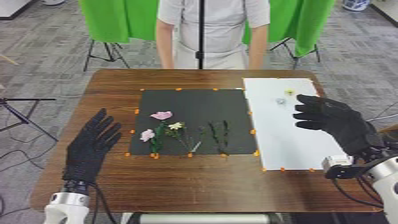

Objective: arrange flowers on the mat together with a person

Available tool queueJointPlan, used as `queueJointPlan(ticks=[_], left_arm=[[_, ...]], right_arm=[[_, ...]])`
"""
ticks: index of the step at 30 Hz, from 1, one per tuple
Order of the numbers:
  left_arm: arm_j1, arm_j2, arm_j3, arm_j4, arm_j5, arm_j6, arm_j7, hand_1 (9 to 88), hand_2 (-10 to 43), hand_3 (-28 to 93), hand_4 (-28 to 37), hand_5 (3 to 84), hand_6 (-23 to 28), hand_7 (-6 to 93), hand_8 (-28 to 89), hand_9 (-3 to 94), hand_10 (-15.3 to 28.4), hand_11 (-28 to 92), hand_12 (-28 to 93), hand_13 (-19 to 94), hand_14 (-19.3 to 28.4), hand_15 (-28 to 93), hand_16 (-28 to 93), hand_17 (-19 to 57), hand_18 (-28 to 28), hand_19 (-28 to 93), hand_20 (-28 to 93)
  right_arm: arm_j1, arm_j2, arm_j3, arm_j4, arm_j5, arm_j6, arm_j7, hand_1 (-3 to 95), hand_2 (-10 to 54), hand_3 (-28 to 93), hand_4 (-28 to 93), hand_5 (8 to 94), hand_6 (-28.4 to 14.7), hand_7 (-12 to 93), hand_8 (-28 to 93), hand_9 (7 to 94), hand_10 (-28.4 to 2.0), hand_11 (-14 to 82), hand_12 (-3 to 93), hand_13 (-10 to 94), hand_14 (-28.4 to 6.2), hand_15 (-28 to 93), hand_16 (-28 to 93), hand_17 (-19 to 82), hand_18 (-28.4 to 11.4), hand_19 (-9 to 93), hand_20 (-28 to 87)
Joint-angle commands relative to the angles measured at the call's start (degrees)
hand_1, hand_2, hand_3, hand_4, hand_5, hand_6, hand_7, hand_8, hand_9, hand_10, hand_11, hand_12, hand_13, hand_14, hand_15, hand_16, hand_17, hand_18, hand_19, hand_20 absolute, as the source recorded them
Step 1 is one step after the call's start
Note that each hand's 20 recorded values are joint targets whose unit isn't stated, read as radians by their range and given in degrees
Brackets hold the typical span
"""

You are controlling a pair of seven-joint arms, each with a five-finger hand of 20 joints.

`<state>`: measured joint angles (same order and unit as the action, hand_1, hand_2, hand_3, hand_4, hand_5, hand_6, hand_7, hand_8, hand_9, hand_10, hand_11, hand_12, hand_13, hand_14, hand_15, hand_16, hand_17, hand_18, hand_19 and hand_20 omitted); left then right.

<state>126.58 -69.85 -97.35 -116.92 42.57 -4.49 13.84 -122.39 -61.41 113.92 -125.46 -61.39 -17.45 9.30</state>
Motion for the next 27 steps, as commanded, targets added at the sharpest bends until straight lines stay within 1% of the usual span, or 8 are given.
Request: queueJointPlan(ticks=[1, 5, 7, 10, 17, 19, 23, 27], left_arm=[[-0.25, -1.70, 0.24, 0.09, 1.14, -1.53, -1.44, 25.1, -2.1, 72, -28.2, 28.1, 3.0, 18.8, -10, 23.1, 11.2, 16, 16, 20, 14.0, 22, 3, -9.9, 22.1, 41, 9], [0.62, -2.47, 0.07, -0.47, 1.27, -1.83, -1.82, 25.1, -2.0, 72, -28.2, 28.1, 3.0, 18.8, -10, 23.1, 11.2, 16, 16, 20, 14.0, 22, 3, -9.9, 22.1, 41, 9], [0.80, -2.43, 0.16, -0.39, 0.28, -1.38, -1.53, 25.1, -2.0, 72, -28.2, 28.1, 3.0, 18.8, -10, 23.1, 11.2, 16, 16, 20, 14.0, 22, 3, -9.9, 22.1, 41, 9], [1.01, -2.61, 0.26, -0.43, 0.47, -0.38, -0.86, 25.0, -2.0, 72, -28.1, 28.1, 2.9, 18.8, -10, 23.1, 11.2, 16, 16, 20, 14.2, 22, 3, -9.9, 22.1, 41, 9], [0.33, -3.66, 1.21, 0.05, 0.69, -1.50, -1.63, 25.1, -2.0, 72, -28.2, 28.2, 3.1, 19.0, -10, 23.4, 11.3, 16, 16, 20, 14.0, 22, 3, -9.9, 22.1, 41, 9], [0.19, -3.63, 1.02, 0.10, 0.64, -1.54, -1.91, 25.1, -2.0, 72, -28.2, 28.2, 3.0, 19.0, -10, 23.4, 11.3, 16, 16, 20, 14.0, 22, 3, -9.9, 22.1, 41, 9], [0.43, -3.50, 1.20, 0.32, 0.05, -0.15, -1.69, 25.1, -2.1, 72, -28.2, 28.3, 3.0, 19.1, -10, 23.4, 11.3, 16, 16, 20, 14.0, 22, 3, -9.9, 22.2, 41, 9], [0.74, -3.22, 0.88, 0.12, 0.24, -0.26, -1.20, 25.1, -2.1, 72, -28.2, 28.5, 3.2, 19.1, -10, 23.6, 11.3, 16, 16, 20, 14.1, 22, 3, -9.9, 22.2, 41, 9]], right_arm=[[-1.72, -0.03, 0.37, -1.54, 0.76, 2.25, -1.46, 11.9, 6.8, 80, -24, 38.7, -5.8, 12, -7, 37.5, -15.9, 10.4, 21.8, 30, -14.6, 23, 27, 6, -23.1, 46, 28], [-2.54, -0.50, 0.48, -1.60, 0.98, 3.19, -1.12, 11.8, 6.9, 81, -24, 38.9, -5.9, 12, -7, 37.8, -15.9, 10.7, 21.6, 31, -14.5, 23, 26, 6, -23.1, 46, 28], [-2.33, -0.75, 0.21, -1.51, 1.06, 3.16, -1.04, 11.7, 6.9, 81, -24, 39.0, -5.9, 12, -7, 38.0, -16.0, 10.9, 21.6, 31, -14.6, 24, 26, 6, -23.1, 46, 28], [-1.97, -1.07, -0.25, -1.32, 0.67, 2.92, -1.10, 11.8, 7.0, 81, -24, 39.1, -5.9, 12, -7, 38.0, -16.1, 11.0, 21.5, 31, -14.6, 24, 26, 6, -23.1, 47, 28], [-1.44, -1.12, -0.67, -1.25, 0.90, 3.05, -0.82, 12.1, 7.2, 81, -23, 39.1, -5.9, 12, -8, 38.2, -16.1, 11.3, 21.5, 31, -14.7, 25, 25, 6, -23.2, 47, 28], [-0.90, -1.28, -0.88, -0.80, 0.68, 2.64, -0.44, 12.2, 7.2, 81, -23, 39.1, -5.9, 12, -8, 38.3, -16.1, 11.3, 21.4, 31, -14.7, 25, 25, 6, -23.1, 47, 28], [-0.47, -1.48, -1.51, -0.24, 0.82, 3.18, 0.60, 12.4, 7.3, 82, -23, 39.1, -5.9, 12, -8, 38.3, -16.1, 11.4, 21.4, 31, -14.7, 26, 24, 6, -23.1, 47, 28], [-0.37, -1.29, -1.01, -0.40, -0.23, 3.05, 0.01, 12.6, 7.4, 82, -23, 39.1, -5.9, 12, -8, 38.3, -16.1, 11.5, 21.2, 31, -14.7, 26, 24, 6, -23.1, 47, 28]])
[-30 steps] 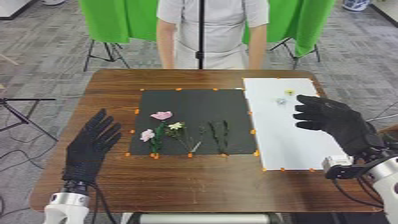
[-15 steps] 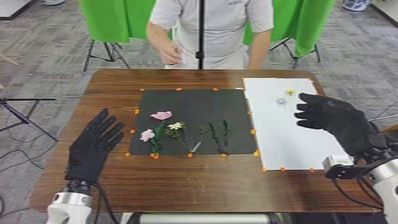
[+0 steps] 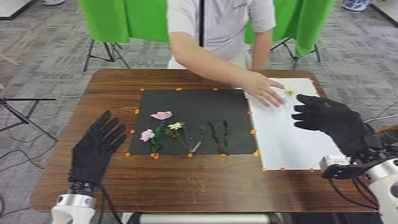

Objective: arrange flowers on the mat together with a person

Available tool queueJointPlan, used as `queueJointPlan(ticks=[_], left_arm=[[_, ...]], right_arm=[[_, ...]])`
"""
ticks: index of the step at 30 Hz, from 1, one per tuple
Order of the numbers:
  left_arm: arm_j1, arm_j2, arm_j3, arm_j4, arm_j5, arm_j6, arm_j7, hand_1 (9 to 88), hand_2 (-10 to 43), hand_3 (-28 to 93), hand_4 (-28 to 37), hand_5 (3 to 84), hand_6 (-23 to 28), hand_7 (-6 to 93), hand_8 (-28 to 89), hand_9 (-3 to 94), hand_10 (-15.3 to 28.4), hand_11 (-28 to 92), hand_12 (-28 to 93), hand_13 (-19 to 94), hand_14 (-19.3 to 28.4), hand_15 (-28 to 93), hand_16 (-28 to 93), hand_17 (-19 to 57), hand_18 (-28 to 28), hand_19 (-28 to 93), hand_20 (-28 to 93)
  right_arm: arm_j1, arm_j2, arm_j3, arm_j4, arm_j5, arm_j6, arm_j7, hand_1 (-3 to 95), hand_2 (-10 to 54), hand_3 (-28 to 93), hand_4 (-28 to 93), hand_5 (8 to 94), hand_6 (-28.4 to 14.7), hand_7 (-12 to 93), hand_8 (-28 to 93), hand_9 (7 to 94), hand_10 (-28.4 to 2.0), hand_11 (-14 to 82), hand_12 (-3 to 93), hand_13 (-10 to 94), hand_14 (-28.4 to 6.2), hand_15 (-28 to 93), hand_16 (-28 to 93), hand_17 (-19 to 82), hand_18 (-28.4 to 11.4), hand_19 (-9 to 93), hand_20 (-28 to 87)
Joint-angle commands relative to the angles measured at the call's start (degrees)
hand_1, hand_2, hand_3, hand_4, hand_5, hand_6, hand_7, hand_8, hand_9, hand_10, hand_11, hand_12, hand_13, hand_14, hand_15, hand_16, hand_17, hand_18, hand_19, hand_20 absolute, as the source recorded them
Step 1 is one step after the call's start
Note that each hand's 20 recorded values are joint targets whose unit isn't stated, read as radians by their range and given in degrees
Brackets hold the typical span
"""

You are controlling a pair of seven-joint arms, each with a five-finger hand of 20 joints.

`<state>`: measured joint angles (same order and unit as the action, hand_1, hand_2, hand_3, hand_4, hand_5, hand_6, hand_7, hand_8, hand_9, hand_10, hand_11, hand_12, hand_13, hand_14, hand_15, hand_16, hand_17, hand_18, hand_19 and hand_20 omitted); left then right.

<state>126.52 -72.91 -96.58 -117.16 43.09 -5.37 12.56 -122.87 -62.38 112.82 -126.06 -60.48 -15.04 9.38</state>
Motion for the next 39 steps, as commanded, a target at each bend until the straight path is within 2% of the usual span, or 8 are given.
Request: queueJointPlan(ticks=[1, 9, 14, 19, 23, 32, 35, 39], left_arm=[[-0.04, -0.07, 0.35, 0.74, -0.24, 0.10, 0.10, 25.0, -2.2, 72, -28.2, 28.5, 3.2, 19.1, -10, 23.6, 11.4, 16, 16, 20, 14.1, 22, 3, -9.9, 22.2, 41, 9], [1.58, 0.17, 0.03, 0.10, -0.03, -0.20, -0.45, 24.9, -2.1, 72, -28.2, 28.6, 3.2, 19.1, -10, 23.7, 11.4, 16, 16, 20, 14.1, 23, 2, -9.9, 22.2, 41, 9], [-0.19, 0.94, -0.23, 0.25, 0.67, -0.72, -0.29, 24.9, -2.1, 72, -28.2, 28.6, 3.3, 19.1, -10, 23.7, 11.4, 16, 16, 20, 14.1, 23, 2, -9.9, 22.2, 41, 9], [1.03, -0.23, -0.10, 0.39, 0.03, -0.79, -1.24, 24.9, -2.1, 72, -28.2, 28.5, 3.2, 18.9, -10, 23.8, 11.5, 16, 16, 20, 14.2, 23, 2, -9.9, 22.1, 41, 9], [0.38, 1.32, 0.49, 0.66, 0.25, 1.00, 1.20, 24.9, -2.1, 72, -28.2, 28.6, 3.2, 18.8, -10, 23.8, 11.5, 16, 16, 20, 14.2, 23, 2, -9.9, 22.2, 41, 9], [0.80, 1.59, -0.27, 0.49, 0.17, -0.37, 0.10, 24.9, -2.2, 72, -28.2, 28.7, 3.2, 19.1, -10, 23.8, 11.4, 16, 16, 20, 14.1, 23, 2, -9.9, 22.2, 41, 9], [-0.91, 1.93, 0.05, 0.87, 0.39, -0.85, 0.36, 25.0, -2.1, 72, -28.2, 28.6, 3.3, 19.0, -10, 23.6, 11.4, 16, 16, 20, 14.0, 22, 2, -9.9, 22.2, 41, 9], [-0.20, 2.40, 0.30, 0.57, 0.10, -0.19, 0.54, 25.0, -2.1, 72, -28.3, 28.6, 3.2, 19.2, -10, 23.6, 11.3, 16, 16, 20, 14.0, 22, 2, -9.9, 22.1, 41, 9]], right_arm=[[0.09, -0.24, 0.10, 0.24, -1.14, 1.62, -0.60, 12.6, 7.4, 82, -23, 39.1, -5.9, 12, -8, 38.3, -16.1, 11.4, 21.2, 31, -14.7, 26, 24, 6, -23.1, 47, 28], [1.19, -0.94, -0.79, 0.84, -1.49, -1.44, 0.51, 12.9, 7.5, 82, -23, 39.3, -5.8, 13, -8, 38.6, -16.0, 11.6, 21.2, 31, -14.8, 26, 24, 7, -23.1, 47, 28], [1.81, -0.52, -1.12, 1.02, -1.32, -0.10, -0.04, 12.9, 7.5, 82, -23, 39.4, -5.8, 13, -8, 38.6, -16.0, 11.7, 21.2, 32, -14.7, 26, 24, 7, -23.1, 47, 28], [0.78, -0.96, -0.60, 1.08, -1.17, -0.74, 1.25, 12.9, 7.6, 83, -23, 39.4, -5.8, 13, -8, 38.6, -16.1, 11.6, 21.2, 32, -14.9, 26, 24, 6, -23.1, 47, 28], [1.77, -0.35, -0.88, 1.37, -2.12, -0.96, -0.09, 13.1, 7.6, 83, -23, 39.8, -5.9, 13, -8, 39.1, -16.0, 11.8, 21.3, 33, -15.2, 27, 24, 7, -23.1, 47, 28], [2.61, -1.27, -3.11, 1.89, -3.25, -2.31, -0.24, 13.6, 7.3, 83, -23, 41.0, -5.7, 13, -8, 40.4, -16.2, 12.2, 20.9, 34, -15.1, 28, 23, 7, -23.0, 47, 28], [2.96, -0.14, -3.18, 1.73, -3.53, -1.19, -0.80, 13.9, 7.1, 83, -23, 41.0, -5.7, 14, -8, 40.5, -16.1, 12.3, 20.8, 34, -15.0, 29, 23, 7, -23.0, 47, 28], [3.78, 0.01, -4.02, 2.44, -3.85, -1.38, -0.85, 14.8, 5.8, 83, -23, 41.4, -5.8, 14, -8, 40.9, -16.0, 12.7, 20.9, 35, -14.8, 29, 23, 7, -23.0, 48, 28]])
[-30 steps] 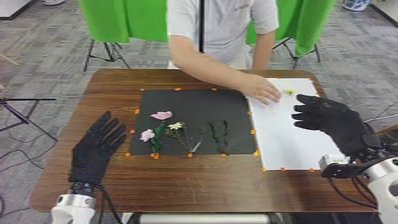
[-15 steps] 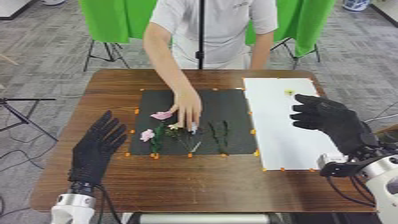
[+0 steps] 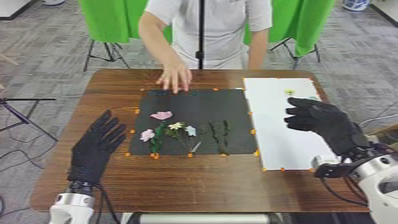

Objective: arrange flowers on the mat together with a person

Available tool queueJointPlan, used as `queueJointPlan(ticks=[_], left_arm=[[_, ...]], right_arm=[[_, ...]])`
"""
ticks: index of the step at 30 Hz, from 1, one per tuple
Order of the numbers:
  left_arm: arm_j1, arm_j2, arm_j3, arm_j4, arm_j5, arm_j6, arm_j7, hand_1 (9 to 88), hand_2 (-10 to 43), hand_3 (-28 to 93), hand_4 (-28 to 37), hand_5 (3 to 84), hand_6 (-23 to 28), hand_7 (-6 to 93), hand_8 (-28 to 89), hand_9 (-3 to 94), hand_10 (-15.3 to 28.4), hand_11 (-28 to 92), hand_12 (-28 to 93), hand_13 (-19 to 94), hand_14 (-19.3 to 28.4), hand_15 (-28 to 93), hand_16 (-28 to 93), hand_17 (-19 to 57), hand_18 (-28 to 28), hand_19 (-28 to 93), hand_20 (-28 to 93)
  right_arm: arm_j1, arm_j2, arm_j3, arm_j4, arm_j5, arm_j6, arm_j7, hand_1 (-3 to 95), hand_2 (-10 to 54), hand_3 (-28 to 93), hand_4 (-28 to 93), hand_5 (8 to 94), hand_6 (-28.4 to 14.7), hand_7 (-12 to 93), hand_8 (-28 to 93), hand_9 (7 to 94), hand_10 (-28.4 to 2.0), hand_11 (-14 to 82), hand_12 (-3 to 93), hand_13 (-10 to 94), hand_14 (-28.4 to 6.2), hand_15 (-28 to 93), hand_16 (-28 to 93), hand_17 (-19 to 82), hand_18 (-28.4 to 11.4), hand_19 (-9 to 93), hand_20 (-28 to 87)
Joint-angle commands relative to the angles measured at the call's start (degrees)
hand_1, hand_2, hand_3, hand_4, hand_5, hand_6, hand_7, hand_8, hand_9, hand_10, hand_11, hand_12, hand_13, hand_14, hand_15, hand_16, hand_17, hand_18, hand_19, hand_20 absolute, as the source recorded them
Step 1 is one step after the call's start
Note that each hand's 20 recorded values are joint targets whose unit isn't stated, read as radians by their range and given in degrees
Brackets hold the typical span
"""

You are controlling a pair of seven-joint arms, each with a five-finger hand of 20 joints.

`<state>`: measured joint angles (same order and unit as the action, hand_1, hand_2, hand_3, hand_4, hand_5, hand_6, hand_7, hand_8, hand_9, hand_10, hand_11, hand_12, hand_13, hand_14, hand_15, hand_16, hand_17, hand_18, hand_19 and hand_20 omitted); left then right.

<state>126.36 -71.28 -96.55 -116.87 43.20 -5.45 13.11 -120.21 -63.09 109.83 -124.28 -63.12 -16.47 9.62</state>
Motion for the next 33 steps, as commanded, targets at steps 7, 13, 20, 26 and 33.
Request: queueJointPlan(ticks=[7, 13, 20, 26, 33], left_arm=[[0.18, 0.60, 0.04, 0.53, -0.06, 0.13, -0.08, 24.9, -2.2, 72, -28.2, 28.6, 3.2, 19.1, -10, 23.6, 11.3, 16, 16, 20, 14.2, 22, 2, -9.9, 22.2, 41, 9], [1.13, -0.07, -0.50, -0.05, -0.58, 0.47, -0.50, 25.0, -2.1, 72, -28.3, 28.5, 3.2, 19.1, -10, 23.7, 11.4, 16, 16, 20, 14.1, 23, 2, -9.9, 22.2, 41, 9], [0.82, 0.04, -0.63, -0.07, -0.32, 0.65, -0.37, 25.0, -2.1, 72, -28.2, 28.6, 3.2, 19.0, -10, 23.8, 11.5, 16, 16, 20, 14.2, 23, 2, -9.9, 22.2, 41, 9], [0.85, -0.22, -0.32, -0.23, -0.12, 0.58, -0.35, 24.9, -2.0, 72, -28.2, 28.7, 3.3, 18.9, -10, 23.8, 11.4, 16, 16, 20, 14.2, 23, 2, -9.9, 22.2, 41, 9], [1.69, -0.16, -0.43, -0.53, -0.39, 1.38, -0.07, 24.9, -2.0, 72, -28.2, 28.7, 3.2, 18.9, -10, 23.8, 11.5, 16, 16, 20, 14.2, 23, 2, -9.9, 22.2, 41, 9]], right_arm=[[1.60, 2.80, -1.05, 1.30, -4.38, 2.54, -2.85, 16.0, 4.2, 84, -23, 42.0, -5.7, 14, -8, 41.5, -15.9, 13.4, 20.7, 36, -14.4, 30, 22, 8, -22.8, 48, 28], [10.82, 9.78, -6.13, 9.12, -9.62, 3.44, -5.17, 18.5, -0.1, 84, -23, 43.5, -4.5, 16, -9, 43.6, -14.5, 14.7, 20.4, 39, -13.1, 30, 21, 9, -23.0, 50, 29], [25.54, 18.39, -17.95, 20.57, -30.85, 9.43, -7.91, 22.1, -4.9, 85, -25, 43.5, -3.9, 20, -11, 43.4, -13.6, 16.7, 20.0, 38, -12.2, 35, 20, 11, -22.4, 53, 30], [33.93, 21.75, -27.02, 28.54, -53.49, 17.90, -10.48, 24.0, -8.0, 85, -26, 34.7, -3.7, 24, -13, 33.2, -12.2, 16.4, 20.8, 27, -10.4, 34, 20, 9, -21.0, 56, 32], [43.70, 22.39, -39.91, 36.49, -70.98, 25.38, -1.10, 24.4, -9.3, 86, -27, 34.8, -3.4, 27, -14, 33.1, -12.0, 20.1, 22.1, 25, -9.9, 43, 20, 8, -19.2, 61, 38]])
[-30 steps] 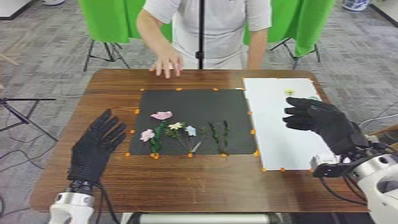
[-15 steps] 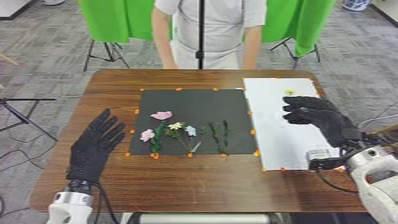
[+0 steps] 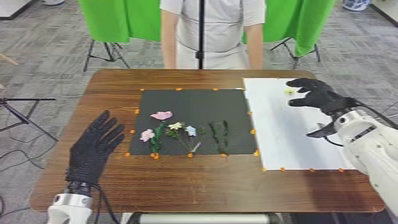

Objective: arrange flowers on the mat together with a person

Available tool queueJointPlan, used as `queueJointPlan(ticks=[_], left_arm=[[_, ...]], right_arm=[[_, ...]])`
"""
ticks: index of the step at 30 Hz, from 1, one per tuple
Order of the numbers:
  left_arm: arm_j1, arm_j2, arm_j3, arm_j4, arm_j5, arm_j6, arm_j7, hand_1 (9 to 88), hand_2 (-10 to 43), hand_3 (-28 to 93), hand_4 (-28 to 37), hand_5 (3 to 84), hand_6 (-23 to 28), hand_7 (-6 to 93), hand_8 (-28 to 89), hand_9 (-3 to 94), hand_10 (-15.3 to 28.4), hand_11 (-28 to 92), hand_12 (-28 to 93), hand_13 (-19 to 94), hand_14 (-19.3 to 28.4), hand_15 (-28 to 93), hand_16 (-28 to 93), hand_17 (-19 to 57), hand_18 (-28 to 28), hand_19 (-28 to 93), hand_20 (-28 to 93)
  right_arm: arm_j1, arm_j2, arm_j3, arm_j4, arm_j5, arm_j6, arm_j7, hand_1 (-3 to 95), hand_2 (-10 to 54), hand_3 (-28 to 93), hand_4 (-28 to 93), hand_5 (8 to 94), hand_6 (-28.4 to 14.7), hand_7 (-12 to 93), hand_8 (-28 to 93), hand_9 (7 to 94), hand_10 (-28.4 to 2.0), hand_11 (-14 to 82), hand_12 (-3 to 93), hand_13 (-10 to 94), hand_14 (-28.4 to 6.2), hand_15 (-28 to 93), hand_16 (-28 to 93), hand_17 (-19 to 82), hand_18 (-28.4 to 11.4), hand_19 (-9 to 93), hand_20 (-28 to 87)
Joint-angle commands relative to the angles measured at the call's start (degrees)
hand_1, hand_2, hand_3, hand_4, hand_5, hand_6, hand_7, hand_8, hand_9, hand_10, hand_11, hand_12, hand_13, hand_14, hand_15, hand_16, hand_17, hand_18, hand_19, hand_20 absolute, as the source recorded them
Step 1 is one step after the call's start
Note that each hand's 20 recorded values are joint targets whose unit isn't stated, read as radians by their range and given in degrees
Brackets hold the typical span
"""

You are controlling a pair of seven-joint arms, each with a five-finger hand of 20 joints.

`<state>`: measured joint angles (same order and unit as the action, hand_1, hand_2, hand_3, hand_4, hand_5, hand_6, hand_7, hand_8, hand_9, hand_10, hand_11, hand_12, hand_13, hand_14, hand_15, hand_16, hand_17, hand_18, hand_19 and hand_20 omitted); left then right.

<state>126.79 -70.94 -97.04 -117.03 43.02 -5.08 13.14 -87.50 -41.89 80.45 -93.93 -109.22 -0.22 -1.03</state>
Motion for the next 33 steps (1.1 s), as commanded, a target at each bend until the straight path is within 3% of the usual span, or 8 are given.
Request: queueJointPlan(ticks=[1, 2, 4, 9, 17, 25, 33], left_arm=[[1.08, -0.43, 0.04, -0.29, -0.07, 0.76, -0.16, 24.9, -2.0, 72, -28.2, 28.9, 3.4, 19.0, -10, 23.8, 11.5, 16, 16, 20, 14.2, 23, 2, -9.9, 22.2, 41, 9], [0.85, -0.28, 0.14, -0.18, -0.13, 0.74, -0.05, 24.9, -2.0, 72, -28.2, 29.0, 3.5, 19.0, -10, 23.8, 11.5, 16, 16, 20, 14.2, 23, 2, -9.9, 22.2, 41, 9], [0.93, -0.13, 0.18, -0.18, -0.20, 0.92, 0.00, 24.9, -2.0, 72, -28.2, 29.1, 3.5, 19.0, -10, 23.8, 11.4, 16, 16, 20, 14.1, 23, 2, -9.9, 22.2, 41, 9], [1.11, -0.02, 0.14, -0.13, -0.33, 1.11, -0.05, 24.9, -2.0, 72, -28.2, 29.2, 3.6, 19.0, -10, 23.8, 11.4, 16, 16, 20, 14.2, 23, 2, -9.9, 22.2, 41, 9], [0.66, 0.34, 0.27, 0.18, -0.29, 0.72, -0.35, 24.9, -2.0, 72, -28.2, 29.2, 3.5, 19.0, -10, 23.7, 11.5, 16, 16, 20, 14.2, 23, 2, -9.9, 22.2, 41, 9], [0.35, 0.66, 0.11, 0.41, -0.23, 0.28, -0.59, 24.9, -2.1, 72, -28.2, 29.1, 3.5, 19.1, -10, 23.7, 11.5, 16, 16, 20, 14.1, 22, 2, -9.9, 22.2, 41, 9], [0.24, 0.66, -0.07, 0.51, -0.18, 0.24, -0.96, 25.0, -2.0, 72, -28.2, 29.6, 3.7, 19.2, -10, 23.8, 11.4, 16, 16, 20, 14.2, 23, 2, -9.9, 22.2, 41, 9]], right_arm=[[11.56, 1.20, -11.29, 7.39, -26.24, 10.87, 9.50, 24.5, -9.3, 86, -27, 35.3, -3.3, 28, -14, 33.8, -11.7, 20.5, 22.0, 25, -9.9, 44, 20, 8, -19.1, 61, 38], [12.48, 1.32, -13.05, 8.24, -28.33, 12.75, 12.67, 24.9, -9.4, 86, -27, 37.0, -2.0, 28, -15, 36.7, -9.6, 21.0, 20.9, 28, -10.0, 44, 18, 9, -19.4, 62, 38], [13.94, 1.04, -14.74, 9.51, -31.17, 12.26, 15.79, 25.4, -9.5, 86, -28, 41.2, -0.4, 29, -16, 42.3, -8.6, 22.2, 19.3, 34, -10.2, 47, 17, 13, -19.7, 65, 40], [17.50, -0.01, -17.92, 11.37, -34.45, 4.74, 21.54, 27.9, -9.5, 86, -28, 45.5, 0.2, 30, -17, 47.0, -9.2, 24.4, 18.9, 41, -10.1, 54, 16, 16, -19.4, 70, 41], [18.28, -1.12, -18.65, 14.21, -35.29, 0.37, 23.23, 29.6, -9.5, 86, -28, 47.4, 0.3, 31, -17, 51.7, -10.0, 28.0, 19.8, 46, -10.2, 61, 16, 18, -19.0, 74, 43], [17.78, -1.81, -17.53, 14.81, -34.46, -4.67, 24.29, 29.3, -9.5, 86, -28, 46.8, -0.5, 31, -17, 50.9, -10.3, 28.0, 19.8, 45, -10.6, 65, 17, 18, -18.9, 75, 43], [16.55, -2.22, -16.05, 15.74, -33.38, -4.88, 23.00, 30.1, -9.5, 85, -28, 44.1, -0.9, 31, -16, 48.0, -9.8, 27.8, 19.7, 58, -9.7, 64, 16, 26, -18.2, 79, 42]])
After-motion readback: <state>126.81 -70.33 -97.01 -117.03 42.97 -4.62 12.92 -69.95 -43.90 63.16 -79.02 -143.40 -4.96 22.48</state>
